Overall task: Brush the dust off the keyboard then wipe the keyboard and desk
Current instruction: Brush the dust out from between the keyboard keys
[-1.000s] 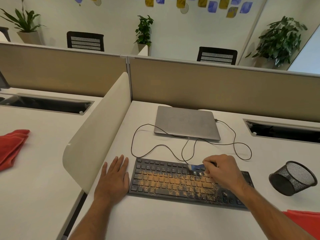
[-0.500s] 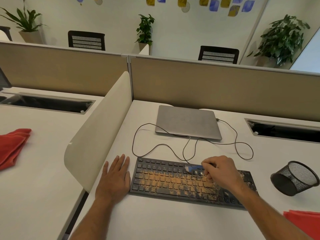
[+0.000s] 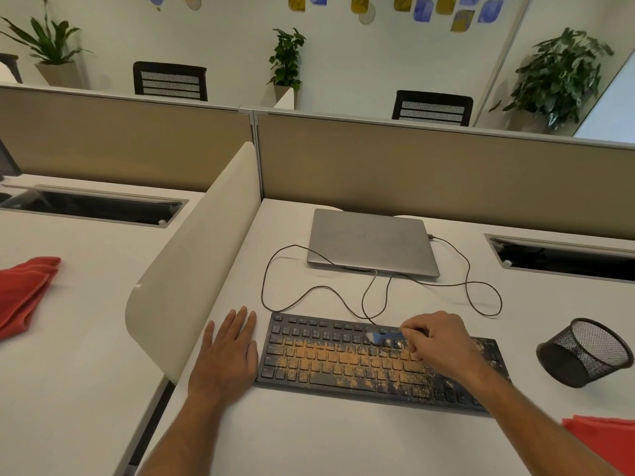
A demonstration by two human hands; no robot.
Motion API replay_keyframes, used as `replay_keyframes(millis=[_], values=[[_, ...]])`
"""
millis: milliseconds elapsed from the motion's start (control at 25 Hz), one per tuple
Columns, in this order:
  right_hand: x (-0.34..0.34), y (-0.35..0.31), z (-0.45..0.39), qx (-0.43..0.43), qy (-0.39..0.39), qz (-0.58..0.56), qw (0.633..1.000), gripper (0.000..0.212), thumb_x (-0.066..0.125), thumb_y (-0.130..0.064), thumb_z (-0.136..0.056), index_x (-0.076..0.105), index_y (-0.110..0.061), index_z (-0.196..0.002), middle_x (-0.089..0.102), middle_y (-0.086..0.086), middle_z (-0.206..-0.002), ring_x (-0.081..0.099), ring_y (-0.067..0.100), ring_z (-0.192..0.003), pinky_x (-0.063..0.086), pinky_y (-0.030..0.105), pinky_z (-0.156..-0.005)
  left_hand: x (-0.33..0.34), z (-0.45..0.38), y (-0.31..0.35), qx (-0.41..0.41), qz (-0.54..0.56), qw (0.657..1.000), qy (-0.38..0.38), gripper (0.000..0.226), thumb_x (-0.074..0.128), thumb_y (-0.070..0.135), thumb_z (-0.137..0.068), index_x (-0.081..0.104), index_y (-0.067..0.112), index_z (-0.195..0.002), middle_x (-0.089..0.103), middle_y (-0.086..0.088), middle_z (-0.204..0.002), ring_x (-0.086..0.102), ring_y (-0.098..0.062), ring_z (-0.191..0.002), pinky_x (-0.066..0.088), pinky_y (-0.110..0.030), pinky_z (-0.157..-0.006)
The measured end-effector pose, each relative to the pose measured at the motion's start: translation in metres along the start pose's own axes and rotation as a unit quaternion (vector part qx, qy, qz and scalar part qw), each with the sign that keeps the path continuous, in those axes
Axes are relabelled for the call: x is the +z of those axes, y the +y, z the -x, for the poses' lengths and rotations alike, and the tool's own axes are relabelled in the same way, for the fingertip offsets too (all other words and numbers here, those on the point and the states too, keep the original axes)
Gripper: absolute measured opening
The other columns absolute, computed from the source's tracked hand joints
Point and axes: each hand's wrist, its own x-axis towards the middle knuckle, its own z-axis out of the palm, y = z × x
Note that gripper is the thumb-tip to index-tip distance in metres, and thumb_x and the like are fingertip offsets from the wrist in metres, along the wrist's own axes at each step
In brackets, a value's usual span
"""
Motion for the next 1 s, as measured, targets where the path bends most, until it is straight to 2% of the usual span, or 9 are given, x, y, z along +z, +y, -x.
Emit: replay_keyframes(millis=[80,200,280,360,520,640,840,920,1000], values=[[-0.005,0.006,0.002,-0.008,0.000,0.018,1.000,0.024,0.061,-0.015,-0.088,0.073,-0.028,-0.072,0.061,-0.016,-0.052,0.062,0.008,-0.054,0.057,0.036,-0.061,0.000,0.000,0.000,-0.001,0.002,1.000,0.001,0.074,0.001,0.047,-0.091,0.014,0.021,-0.159,0.007,0.006,-0.167,-0.002,-0.010,-0.153,-0.004,-0.043,-0.125],[-0.018,0.020,0.005,-0.002,0.095,-0.028,0.995,0.015,0.064,-0.012,-0.087,0.076,-0.020,-0.083,0.065,-0.014,-0.056,0.062,0.006,-0.052,0.058,0.034,-0.059,-0.002,0.000,0.002,-0.002,-0.009,1.000,-0.010,0.077,-0.005,0.048,-0.088,0.007,0.023,-0.160,0.000,0.008,-0.167,-0.008,-0.009,-0.153,-0.009,-0.041,-0.124],[-0.026,0.030,0.007,-0.050,0.141,0.034,0.988,0.014,0.065,-0.011,-0.086,0.076,-0.018,-0.088,0.066,-0.014,-0.061,0.060,0.007,-0.052,0.055,0.031,-0.055,-0.003,0.000,0.003,-0.002,-0.008,1.000,-0.010,0.078,-0.006,0.048,-0.087,0.006,0.023,-0.160,-0.001,0.008,-0.167,-0.008,-0.009,-0.153,-0.010,-0.041,-0.124],[-0.029,0.036,0.008,-0.099,0.114,0.130,0.980,0.015,0.063,-0.011,-0.087,0.074,-0.020,-0.093,0.068,-0.010,-0.068,0.059,0.009,-0.056,0.053,0.030,-0.055,-0.003,0.000,0.002,-0.004,-0.006,1.000,-0.010,0.078,-0.006,0.048,-0.087,0.007,0.024,-0.160,0.000,0.008,-0.167,-0.008,-0.008,-0.153,-0.010,-0.040,-0.124],[-0.020,0.045,0.012,-0.097,-0.009,0.285,0.953,0.030,0.053,-0.012,-0.087,0.068,-0.031,-0.105,0.070,-0.006,-0.083,0.059,0.014,-0.070,0.049,0.028,-0.063,-0.002,0.000,0.001,-0.003,-0.014,1.000,-0.017,0.078,-0.008,0.049,-0.087,0.004,0.024,-0.160,-0.003,0.009,-0.167,-0.010,-0.008,-0.153,-0.011,-0.040,-0.124],[-0.020,0.046,0.019,-0.096,-0.020,0.274,0.957,0.031,0.057,-0.010,-0.084,0.070,-0.030,-0.104,0.071,-0.005,-0.081,0.060,0.014,-0.068,0.050,0.030,-0.062,-0.002,0.000,0.001,-0.003,-0.003,1.000,-0.012,0.076,-0.004,0.049,-0.089,0.008,0.023,-0.160,0.001,0.008,-0.167,-0.007,-0.009,-0.153,-0.009,-0.041,-0.124],[-0.031,0.045,0.013,-0.140,0.123,0.153,0.970,0.016,0.069,-0.007,-0.082,0.075,-0.018,-0.093,0.073,-0.004,-0.074,0.061,0.011,-0.055,0.055,0.028,-0.056,-0.003,0.000,0.002,-0.002,-0.013,1.000,-0.017,0.078,-0.008,0.048,-0.087,0.004,0.024,-0.160,-0.003,0.009,-0.167,-0.010,-0.008,-0.152,-0.010,-0.041,-0.124],[-0.027,0.044,0.005,-0.111,0.109,0.180,0.971,0.018,0.066,-0.010,-0.086,0.074,-0.020,-0.097,0.073,-0.003,-0.076,0.061,0.014,-0.059,0.055,0.028,-0.058,-0.003,0.000,0.002,-0.004,-0.008,1.000,-0.012,0.077,-0.006,0.048,-0.088,0.007,0.024,-0.160,0.000,0.009,-0.167,-0.008,-0.008,-0.153,-0.009,-0.041,-0.124],[-0.021,0.044,-0.001,-0.065,0.031,0.244,0.967,0.021,0.056,-0.013,-0.090,0.070,-0.026,-0.099,0.071,-0.005,-0.080,0.059,0.014,-0.066,0.052,0.028,-0.062,-0.002,0.000,0.001,-0.003,-0.001,1.000,-0.010,0.077,-0.004,0.048,-0.089,0.010,0.024,-0.160,0.003,0.008,-0.167,-0.006,-0.008,-0.153,-0.007,-0.041,-0.125]])
